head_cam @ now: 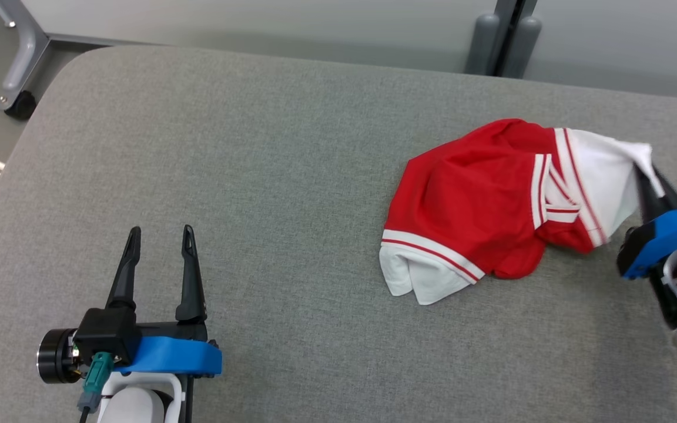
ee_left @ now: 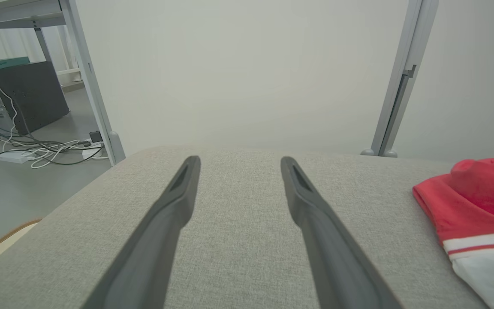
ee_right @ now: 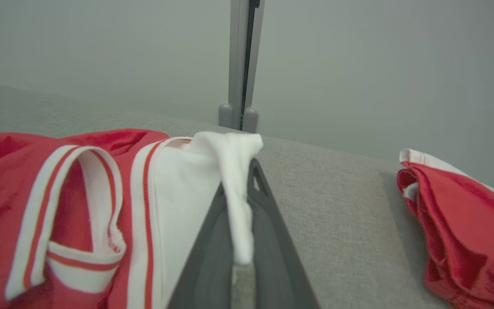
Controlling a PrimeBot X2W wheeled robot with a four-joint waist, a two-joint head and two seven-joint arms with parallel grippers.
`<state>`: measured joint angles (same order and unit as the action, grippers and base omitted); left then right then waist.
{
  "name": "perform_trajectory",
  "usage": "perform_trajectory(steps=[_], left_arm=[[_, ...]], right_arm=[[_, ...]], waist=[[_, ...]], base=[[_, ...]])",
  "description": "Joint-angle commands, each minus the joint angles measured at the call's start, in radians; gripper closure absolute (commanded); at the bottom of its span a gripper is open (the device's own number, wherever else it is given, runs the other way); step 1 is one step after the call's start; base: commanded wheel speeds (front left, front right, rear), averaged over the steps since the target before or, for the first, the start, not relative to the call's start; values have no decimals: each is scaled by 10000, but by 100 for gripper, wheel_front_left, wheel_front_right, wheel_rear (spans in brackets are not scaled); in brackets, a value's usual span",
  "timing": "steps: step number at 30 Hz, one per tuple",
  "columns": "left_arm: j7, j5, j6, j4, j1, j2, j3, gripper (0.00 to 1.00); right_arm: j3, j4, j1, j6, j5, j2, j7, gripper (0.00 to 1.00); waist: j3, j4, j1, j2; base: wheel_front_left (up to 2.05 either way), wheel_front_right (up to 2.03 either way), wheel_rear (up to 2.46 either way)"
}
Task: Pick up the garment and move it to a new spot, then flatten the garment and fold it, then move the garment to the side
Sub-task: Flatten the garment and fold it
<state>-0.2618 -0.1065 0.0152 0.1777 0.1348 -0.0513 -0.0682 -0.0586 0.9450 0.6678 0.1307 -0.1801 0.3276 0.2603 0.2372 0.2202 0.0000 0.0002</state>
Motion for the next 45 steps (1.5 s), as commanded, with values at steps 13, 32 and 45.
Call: perform_trajectory(steps=[13, 32, 45], left_arm=[[-43, 42, 75, -87, -509, 13, 278, 0], [-43, -65, 100, -86, -663, 13, 126, 0], [-43, -398, 4, -31, -501, 12, -341, 0]], right_arm=[[1004, -3410, -808, 2, 60, 1176, 40, 100], [740, -6272, -1345, 3, 101, 305, -1200, 100], [-2563, -5013, 350, 3, -192, -1933, -1057, 100]], waist=[[-867, -429, 0, -2], [-1290, -290, 0, -2], [-1194, 748, 0, -2]], base=[[0, 0, 0], [0, 0, 0], [0, 0, 0]])
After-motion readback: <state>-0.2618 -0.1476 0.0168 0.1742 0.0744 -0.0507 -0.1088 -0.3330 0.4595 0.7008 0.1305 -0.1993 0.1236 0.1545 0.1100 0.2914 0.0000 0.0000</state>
